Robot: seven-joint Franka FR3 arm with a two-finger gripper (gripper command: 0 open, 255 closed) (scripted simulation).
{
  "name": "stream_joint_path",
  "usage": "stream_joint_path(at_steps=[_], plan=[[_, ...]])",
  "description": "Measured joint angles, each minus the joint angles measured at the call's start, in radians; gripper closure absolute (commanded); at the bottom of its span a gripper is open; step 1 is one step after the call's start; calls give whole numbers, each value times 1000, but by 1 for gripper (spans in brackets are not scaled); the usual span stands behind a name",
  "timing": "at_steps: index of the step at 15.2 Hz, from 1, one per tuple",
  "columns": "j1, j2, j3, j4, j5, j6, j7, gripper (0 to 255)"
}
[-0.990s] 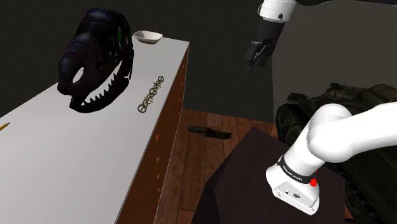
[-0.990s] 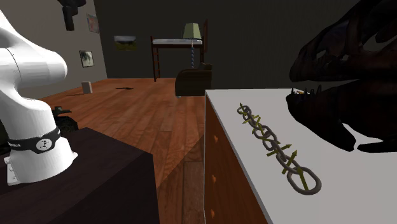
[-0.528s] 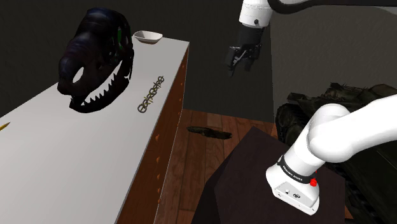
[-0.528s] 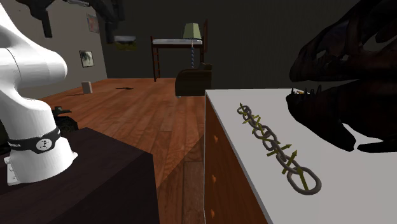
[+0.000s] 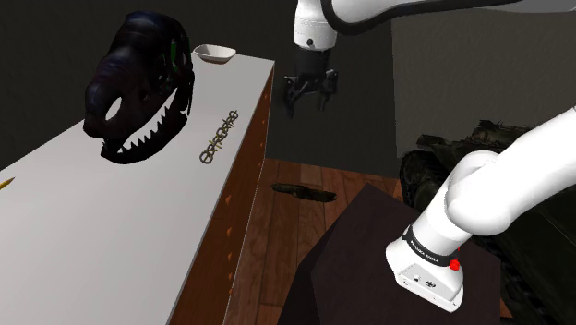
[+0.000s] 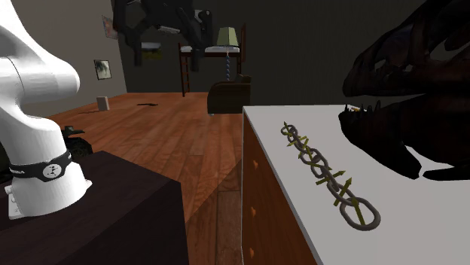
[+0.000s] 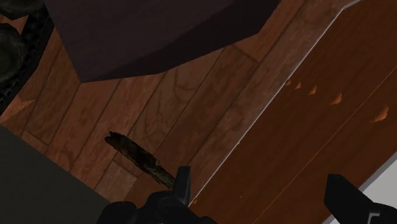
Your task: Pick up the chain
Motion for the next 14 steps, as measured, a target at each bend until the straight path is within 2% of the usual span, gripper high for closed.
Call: stream_joint_path(at_steps=[5,9,14], plan=[[-7,217,75,152,-56,31,197,0],[3,385,106,298,-119,17,343,0],[55,624,116,543,-207,-41,518,0]])
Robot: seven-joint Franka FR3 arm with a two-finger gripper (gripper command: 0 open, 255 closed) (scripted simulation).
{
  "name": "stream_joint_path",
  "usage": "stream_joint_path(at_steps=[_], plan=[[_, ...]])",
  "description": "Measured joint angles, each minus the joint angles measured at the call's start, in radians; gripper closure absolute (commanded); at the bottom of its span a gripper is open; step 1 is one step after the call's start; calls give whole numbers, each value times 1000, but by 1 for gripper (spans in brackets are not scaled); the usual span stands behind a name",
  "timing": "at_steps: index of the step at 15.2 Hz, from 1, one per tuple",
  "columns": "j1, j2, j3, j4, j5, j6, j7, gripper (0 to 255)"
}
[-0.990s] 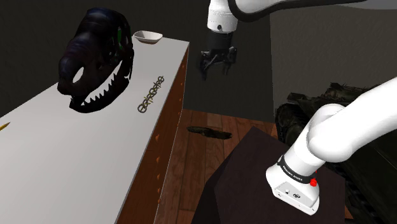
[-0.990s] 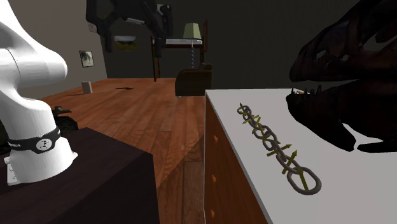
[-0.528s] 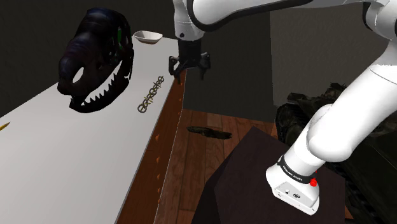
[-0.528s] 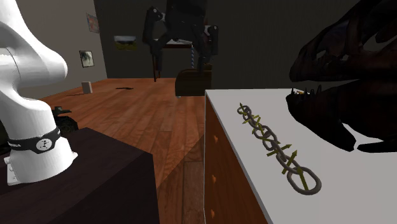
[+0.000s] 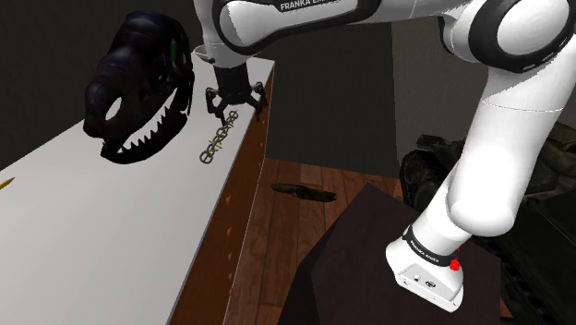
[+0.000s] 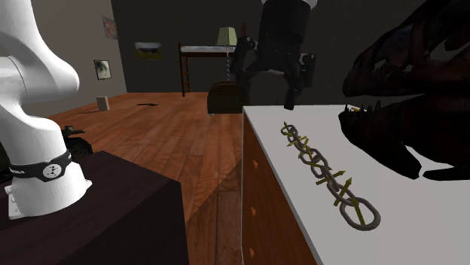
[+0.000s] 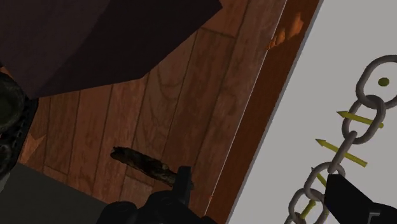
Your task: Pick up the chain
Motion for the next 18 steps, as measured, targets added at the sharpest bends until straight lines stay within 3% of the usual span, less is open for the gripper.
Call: stream_joint_path(at_steps=[6,9,14,15,18], plan=[[83,294,-38,347,-81,-99,130,0],[94,333,-45,381,-90,-99,144,0],[89,346,-48,335,-95,-42,155,0],[89,345,-48,330,-95,-37,156,255],[88,345,-48,326,-96,-33,157,255]])
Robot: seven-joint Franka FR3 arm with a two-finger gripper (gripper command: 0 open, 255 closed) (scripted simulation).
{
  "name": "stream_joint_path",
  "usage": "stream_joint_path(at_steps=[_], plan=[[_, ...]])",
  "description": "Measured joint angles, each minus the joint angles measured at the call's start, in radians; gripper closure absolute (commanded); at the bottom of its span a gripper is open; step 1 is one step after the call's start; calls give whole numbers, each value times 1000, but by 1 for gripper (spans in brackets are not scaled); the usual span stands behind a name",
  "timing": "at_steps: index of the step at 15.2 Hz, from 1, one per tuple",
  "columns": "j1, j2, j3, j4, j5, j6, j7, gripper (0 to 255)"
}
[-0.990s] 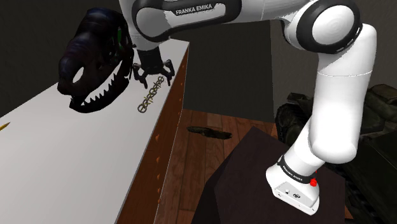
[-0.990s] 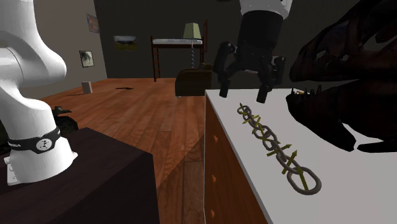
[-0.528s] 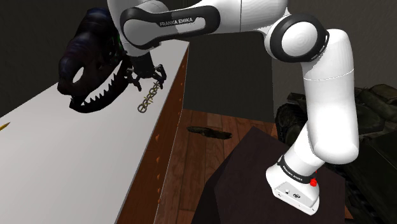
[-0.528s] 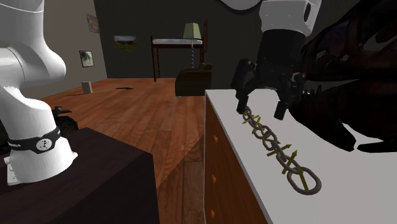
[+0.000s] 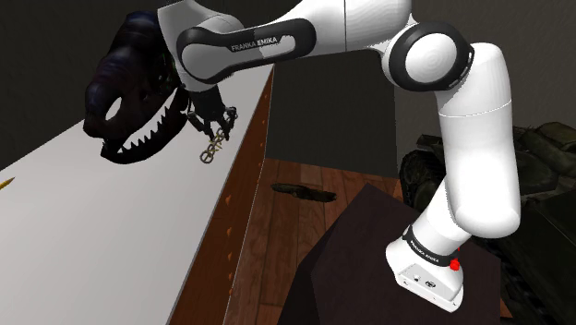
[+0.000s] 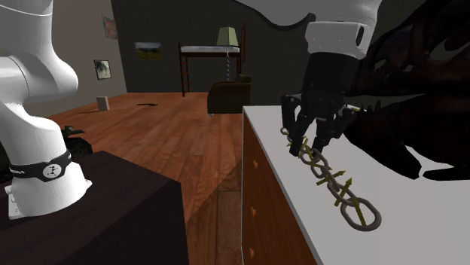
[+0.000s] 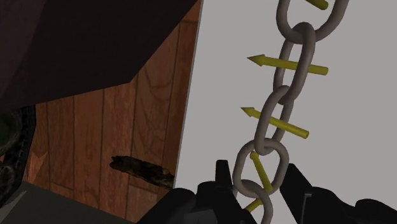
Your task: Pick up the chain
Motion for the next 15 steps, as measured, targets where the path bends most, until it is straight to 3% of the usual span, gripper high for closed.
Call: stream_joint_path(at_steps=[8,15], plan=[[0,-1,0,4,0,-4,-1,255],[10,-10,3,77,6,-84,-13,255]])
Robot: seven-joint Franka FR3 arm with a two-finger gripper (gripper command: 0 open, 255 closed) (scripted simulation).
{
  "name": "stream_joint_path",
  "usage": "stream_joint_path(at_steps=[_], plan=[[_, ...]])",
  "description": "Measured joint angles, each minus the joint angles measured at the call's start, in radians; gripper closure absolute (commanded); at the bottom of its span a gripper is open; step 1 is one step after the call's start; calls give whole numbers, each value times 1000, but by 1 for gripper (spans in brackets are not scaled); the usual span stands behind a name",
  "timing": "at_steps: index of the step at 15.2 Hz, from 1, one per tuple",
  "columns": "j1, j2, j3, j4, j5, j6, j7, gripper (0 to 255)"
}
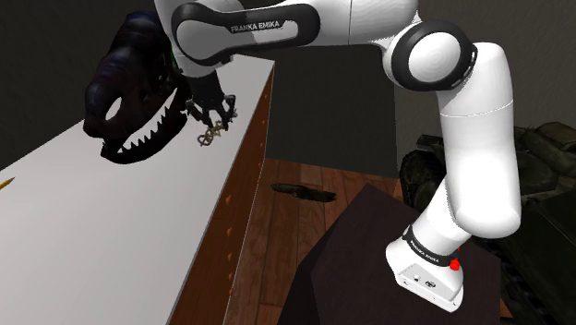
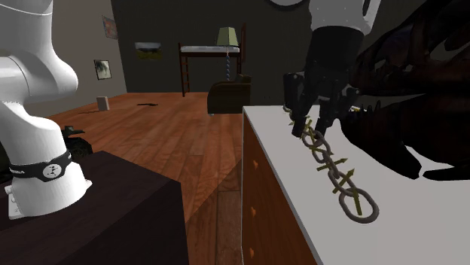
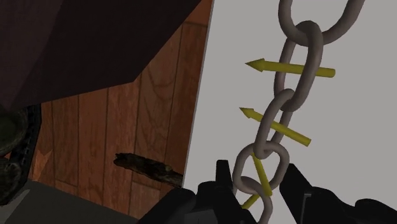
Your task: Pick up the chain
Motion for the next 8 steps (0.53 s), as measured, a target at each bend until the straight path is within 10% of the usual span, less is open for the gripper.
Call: stream_joint_path(at_steps=[8], plan=[[9,-6,1,95,3,-97,-20,255]])
